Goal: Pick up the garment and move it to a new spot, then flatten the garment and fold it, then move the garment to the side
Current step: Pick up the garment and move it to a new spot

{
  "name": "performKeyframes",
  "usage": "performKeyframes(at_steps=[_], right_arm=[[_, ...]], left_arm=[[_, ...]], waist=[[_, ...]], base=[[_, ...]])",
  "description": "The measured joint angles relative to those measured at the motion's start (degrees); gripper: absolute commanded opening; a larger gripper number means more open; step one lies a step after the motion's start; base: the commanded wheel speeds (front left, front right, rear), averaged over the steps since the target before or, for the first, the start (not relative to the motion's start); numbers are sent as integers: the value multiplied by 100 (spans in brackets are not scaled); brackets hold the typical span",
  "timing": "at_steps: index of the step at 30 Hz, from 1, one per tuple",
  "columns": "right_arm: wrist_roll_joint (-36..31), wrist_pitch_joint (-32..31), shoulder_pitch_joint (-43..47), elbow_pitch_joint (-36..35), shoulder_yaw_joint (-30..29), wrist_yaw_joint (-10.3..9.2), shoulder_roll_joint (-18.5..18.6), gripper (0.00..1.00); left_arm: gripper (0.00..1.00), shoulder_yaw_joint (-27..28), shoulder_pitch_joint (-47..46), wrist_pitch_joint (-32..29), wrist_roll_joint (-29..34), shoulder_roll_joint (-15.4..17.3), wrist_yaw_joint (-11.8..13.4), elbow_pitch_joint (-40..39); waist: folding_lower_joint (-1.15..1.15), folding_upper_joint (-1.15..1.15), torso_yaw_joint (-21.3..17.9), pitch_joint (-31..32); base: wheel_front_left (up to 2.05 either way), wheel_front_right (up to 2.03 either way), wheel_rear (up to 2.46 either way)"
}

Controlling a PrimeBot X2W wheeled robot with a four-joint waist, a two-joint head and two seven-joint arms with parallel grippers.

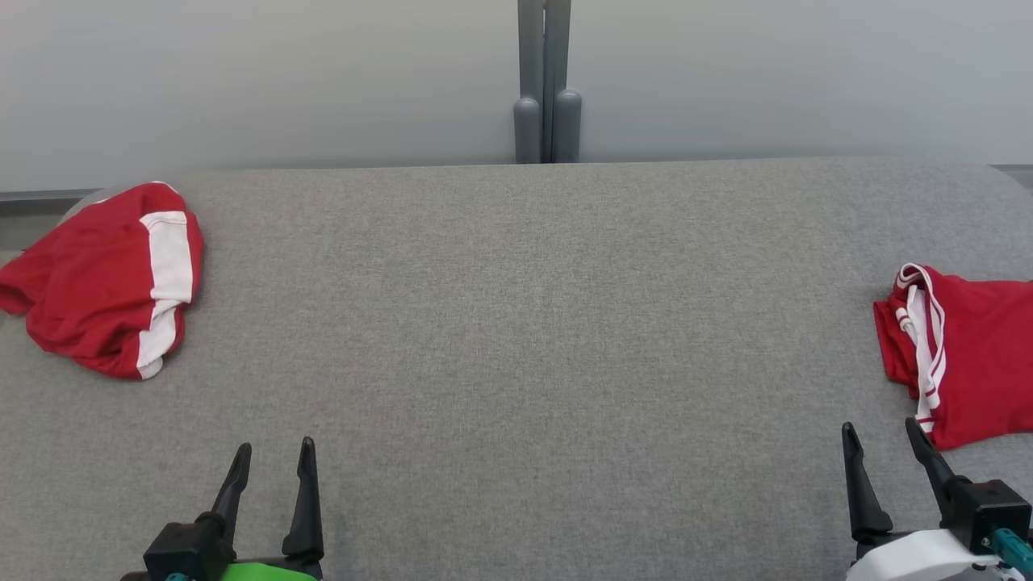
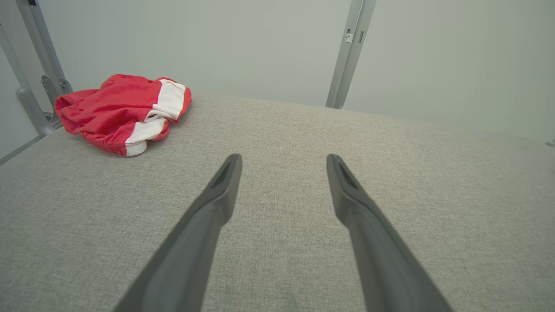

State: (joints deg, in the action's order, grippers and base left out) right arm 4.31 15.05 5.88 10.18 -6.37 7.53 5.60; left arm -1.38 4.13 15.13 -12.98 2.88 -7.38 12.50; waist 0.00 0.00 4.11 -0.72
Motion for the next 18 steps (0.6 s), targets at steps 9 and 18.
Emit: performKeyframes(at_steps=[9,18], right_arm=[[1,0,-2,13,0,0,-7,100],[-2,0,21,15,154,0,-4,100]], left_arm=[[100,-2,-2,0,3,0,0,-10],[100,-53,-34,0,1,-5,21,-43]], waist=[[0,0,4,-2],[0,0,460,10]], base=[[0,0,0],[0,0,0]])
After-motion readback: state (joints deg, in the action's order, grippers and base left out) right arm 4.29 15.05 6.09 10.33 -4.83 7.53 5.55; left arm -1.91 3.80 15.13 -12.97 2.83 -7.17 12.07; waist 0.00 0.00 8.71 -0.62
